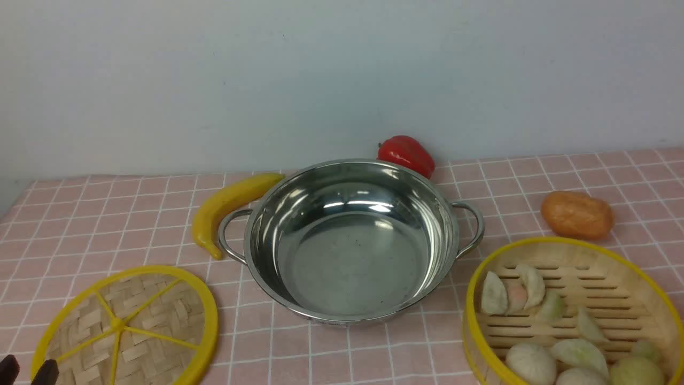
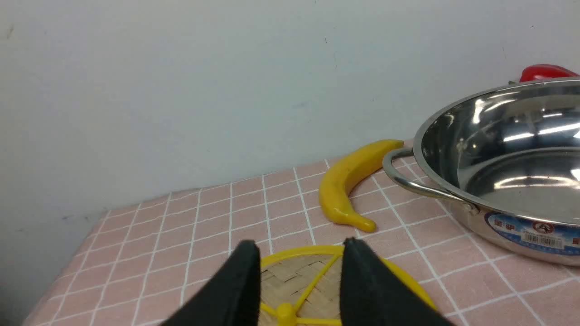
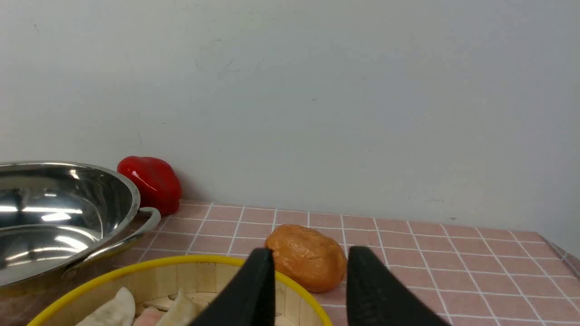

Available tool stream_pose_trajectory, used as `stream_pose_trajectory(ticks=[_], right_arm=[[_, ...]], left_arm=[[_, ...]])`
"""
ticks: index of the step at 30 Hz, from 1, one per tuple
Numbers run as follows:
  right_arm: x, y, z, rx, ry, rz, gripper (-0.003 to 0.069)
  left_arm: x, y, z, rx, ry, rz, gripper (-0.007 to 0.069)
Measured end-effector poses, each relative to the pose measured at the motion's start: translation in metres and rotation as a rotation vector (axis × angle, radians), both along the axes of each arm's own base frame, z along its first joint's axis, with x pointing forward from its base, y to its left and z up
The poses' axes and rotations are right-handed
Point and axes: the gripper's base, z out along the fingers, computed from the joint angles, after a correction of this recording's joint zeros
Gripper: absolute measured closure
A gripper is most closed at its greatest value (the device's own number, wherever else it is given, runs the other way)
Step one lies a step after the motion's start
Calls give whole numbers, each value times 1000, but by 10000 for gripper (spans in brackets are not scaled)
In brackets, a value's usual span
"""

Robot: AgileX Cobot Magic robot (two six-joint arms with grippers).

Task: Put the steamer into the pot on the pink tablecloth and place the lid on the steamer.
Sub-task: 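Reach for and grasp the rim of the bamboo steamer holding the buns with the right gripper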

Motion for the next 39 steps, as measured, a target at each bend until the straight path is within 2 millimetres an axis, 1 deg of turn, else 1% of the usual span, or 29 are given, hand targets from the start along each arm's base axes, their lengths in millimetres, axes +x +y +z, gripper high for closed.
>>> stream_pose_trajectory(ticks=[22, 24, 28, 29, 30, 32, 34, 36, 39], right_arm=[[0, 0, 0, 1, 0, 0, 410], [0, 0, 0, 31, -1, 1, 410], [0, 1, 1, 296, 10, 13, 409], [0, 1, 1, 310, 11, 14, 409], [0, 1, 1, 404, 16, 19, 409], [0, 1, 2, 492, 16, 23, 409], [0, 0, 4, 542, -11, 21, 409], [0, -1, 6, 557, -33, 19, 409], [-1, -3, 12, 622, -100, 13, 409]], left_arm=[[0, 0, 0, -11, -1, -1, 382], [0, -1, 0, -68, -2, -2, 382], [0, -4, 5, -364, -38, -11, 382], [0, -4, 5, -380, -40, -11, 382], [0, -4, 6, -497, -36, -12, 382], [0, -5, 7, -591, -38, -13, 382], [0, -5, 8, -657, -47, -14, 382], [0, -5, 10, -674, -69, -15, 382], [0, -2, 17, -692, -146, -16, 382]])
